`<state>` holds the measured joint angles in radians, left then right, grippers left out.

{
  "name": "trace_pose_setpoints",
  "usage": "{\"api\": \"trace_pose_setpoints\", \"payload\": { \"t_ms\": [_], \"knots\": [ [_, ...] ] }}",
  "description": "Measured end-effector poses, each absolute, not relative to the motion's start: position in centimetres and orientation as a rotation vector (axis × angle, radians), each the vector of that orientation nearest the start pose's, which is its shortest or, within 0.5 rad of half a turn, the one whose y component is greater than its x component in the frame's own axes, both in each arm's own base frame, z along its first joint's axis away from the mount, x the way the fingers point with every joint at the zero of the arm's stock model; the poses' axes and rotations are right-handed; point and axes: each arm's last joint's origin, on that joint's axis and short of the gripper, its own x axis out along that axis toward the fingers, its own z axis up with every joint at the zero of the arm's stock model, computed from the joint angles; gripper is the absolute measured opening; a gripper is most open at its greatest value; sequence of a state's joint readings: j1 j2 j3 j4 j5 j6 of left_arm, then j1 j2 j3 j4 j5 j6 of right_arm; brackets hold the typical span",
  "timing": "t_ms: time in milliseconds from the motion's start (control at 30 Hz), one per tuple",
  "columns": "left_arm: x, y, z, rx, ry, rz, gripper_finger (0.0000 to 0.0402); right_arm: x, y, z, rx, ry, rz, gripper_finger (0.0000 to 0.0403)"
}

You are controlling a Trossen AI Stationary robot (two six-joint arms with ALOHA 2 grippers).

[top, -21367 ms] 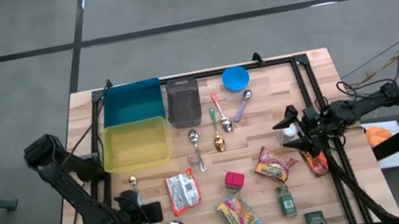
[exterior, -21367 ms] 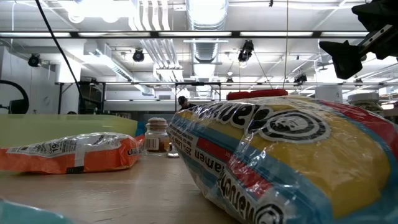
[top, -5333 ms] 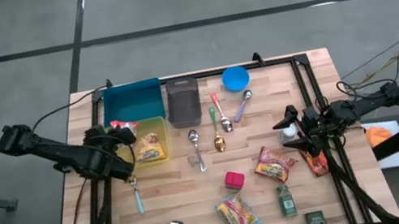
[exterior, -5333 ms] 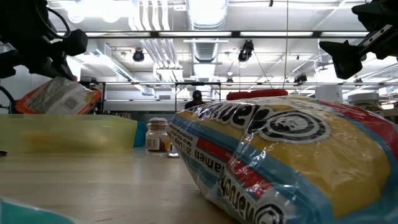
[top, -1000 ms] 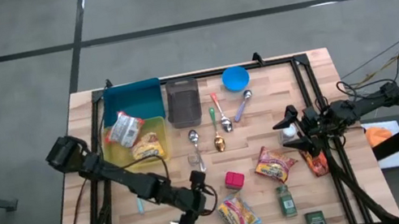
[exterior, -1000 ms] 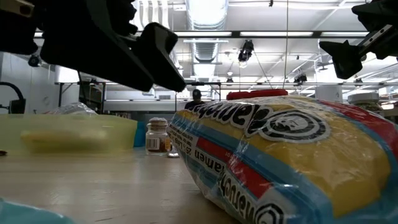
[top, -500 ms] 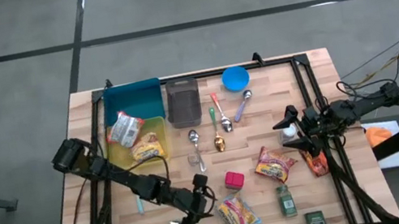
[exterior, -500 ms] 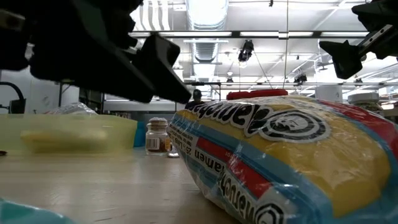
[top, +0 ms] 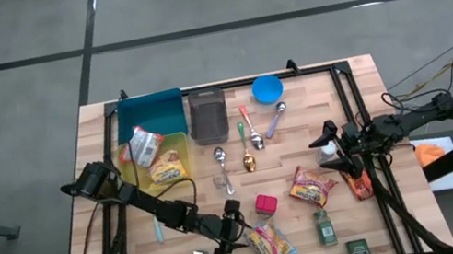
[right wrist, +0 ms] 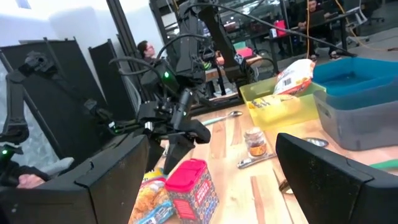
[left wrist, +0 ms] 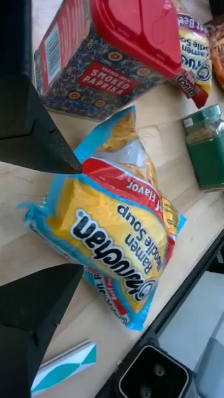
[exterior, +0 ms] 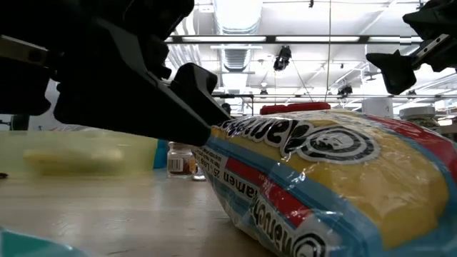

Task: Pick & Place Food Item
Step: Put the blue noodle pack into the yellow bin

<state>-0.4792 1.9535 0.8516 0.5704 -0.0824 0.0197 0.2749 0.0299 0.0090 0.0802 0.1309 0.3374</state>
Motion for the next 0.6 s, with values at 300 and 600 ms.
{"api": "trace_pose_setpoints", "payload": {
  "t_ms": [300, 600],
  "knots": [
    [33.2, -16.3, 9.4, 0.113, 0.502, -0.377, 0.0250, 9.6, 2.3, 17.2, 0.349, -0.036, 0.153, 0.0351],
    [34.1, -16.2, 8.9, 0.085, 0.508, -0.396, 0.0218, 9.6, 2.3, 17.2, 0.349, -0.036, 0.153, 0.0351]
  ]
}}
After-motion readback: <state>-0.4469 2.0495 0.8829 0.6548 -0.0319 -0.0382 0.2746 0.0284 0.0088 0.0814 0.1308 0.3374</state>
